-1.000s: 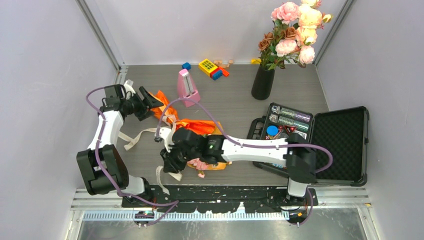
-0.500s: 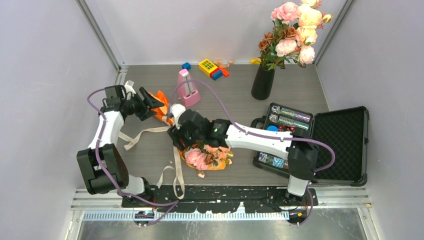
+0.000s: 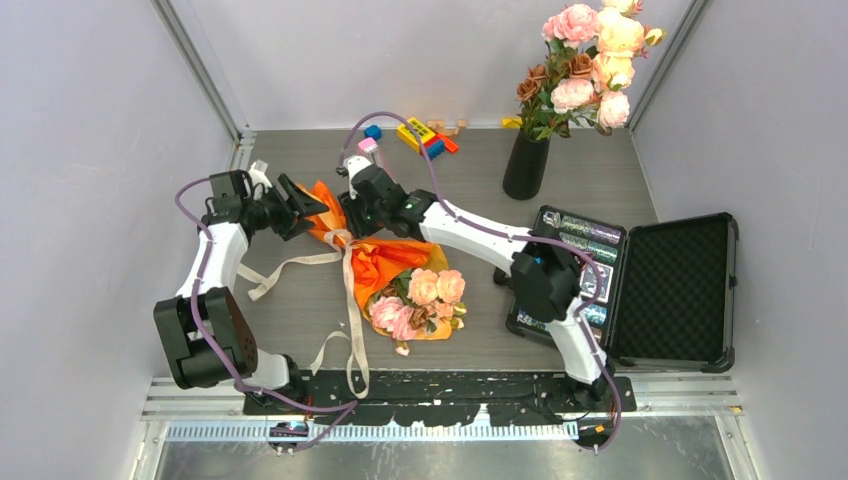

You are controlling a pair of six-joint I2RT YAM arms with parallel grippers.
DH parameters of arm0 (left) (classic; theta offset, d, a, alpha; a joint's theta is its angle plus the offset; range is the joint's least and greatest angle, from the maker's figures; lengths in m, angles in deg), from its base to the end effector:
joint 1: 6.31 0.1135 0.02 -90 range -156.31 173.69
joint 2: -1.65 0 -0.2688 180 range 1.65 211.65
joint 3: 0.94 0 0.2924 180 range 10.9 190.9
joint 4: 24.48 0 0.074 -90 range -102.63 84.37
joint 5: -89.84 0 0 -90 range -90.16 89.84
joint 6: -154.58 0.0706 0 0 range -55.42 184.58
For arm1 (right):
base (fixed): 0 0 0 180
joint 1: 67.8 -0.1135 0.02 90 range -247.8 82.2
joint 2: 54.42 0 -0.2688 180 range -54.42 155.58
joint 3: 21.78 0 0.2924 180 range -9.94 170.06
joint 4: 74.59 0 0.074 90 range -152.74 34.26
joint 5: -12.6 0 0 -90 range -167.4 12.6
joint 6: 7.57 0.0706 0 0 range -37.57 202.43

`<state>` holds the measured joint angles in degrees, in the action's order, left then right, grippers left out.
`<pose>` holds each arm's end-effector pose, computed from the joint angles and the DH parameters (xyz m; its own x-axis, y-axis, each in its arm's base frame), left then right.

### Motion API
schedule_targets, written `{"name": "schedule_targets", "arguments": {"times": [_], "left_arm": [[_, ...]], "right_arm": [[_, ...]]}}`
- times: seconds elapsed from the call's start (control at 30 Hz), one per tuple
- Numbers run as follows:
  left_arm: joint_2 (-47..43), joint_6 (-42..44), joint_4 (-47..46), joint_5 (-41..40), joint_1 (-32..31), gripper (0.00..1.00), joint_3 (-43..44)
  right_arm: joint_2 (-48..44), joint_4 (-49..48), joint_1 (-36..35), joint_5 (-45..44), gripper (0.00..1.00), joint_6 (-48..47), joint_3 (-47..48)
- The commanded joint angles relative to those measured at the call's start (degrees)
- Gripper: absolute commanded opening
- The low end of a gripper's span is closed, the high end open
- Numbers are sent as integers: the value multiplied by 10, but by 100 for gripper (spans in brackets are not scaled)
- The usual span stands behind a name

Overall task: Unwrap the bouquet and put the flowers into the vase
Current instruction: Untie the ribbon from the wrapping paper.

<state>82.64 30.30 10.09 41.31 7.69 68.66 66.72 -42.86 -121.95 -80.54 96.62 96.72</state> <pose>0.3536 0.0400 0.2300 -0.7258 -0.6159 -0.3063 -0.1736 0.5948 -0.7849 0.3372 0.4600 0.2485 -0.5124 -0.2913 -0.8078 -0.6779 0.7146 0.1724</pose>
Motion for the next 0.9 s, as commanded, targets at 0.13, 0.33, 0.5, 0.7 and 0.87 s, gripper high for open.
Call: {"name": "schedule_targets", "arguments": {"times": [0.13, 0.33, 0.5, 0.7, 0.87], "left_arm": [[-9, -9, -26, 22, 1, 65, -3], [-16, -7, -26, 8, -17, 65, -10], [-35, -16, -28, -30, -64, 65, -34], [-96, -63, -97, -137, -143, 63, -136], [-116, -91, -136, -181, -171, 60, -192]], "right_arm": [[56, 15, -3, 60, 33, -1, 39], [62, -9, -11, 77, 27, -4, -1], [71, -7, -11, 66, 22, -14, -25], [58, -39, -11, 65, 21, -4, -77], [34, -79, -11, 67, 21, 10, -117]]}}
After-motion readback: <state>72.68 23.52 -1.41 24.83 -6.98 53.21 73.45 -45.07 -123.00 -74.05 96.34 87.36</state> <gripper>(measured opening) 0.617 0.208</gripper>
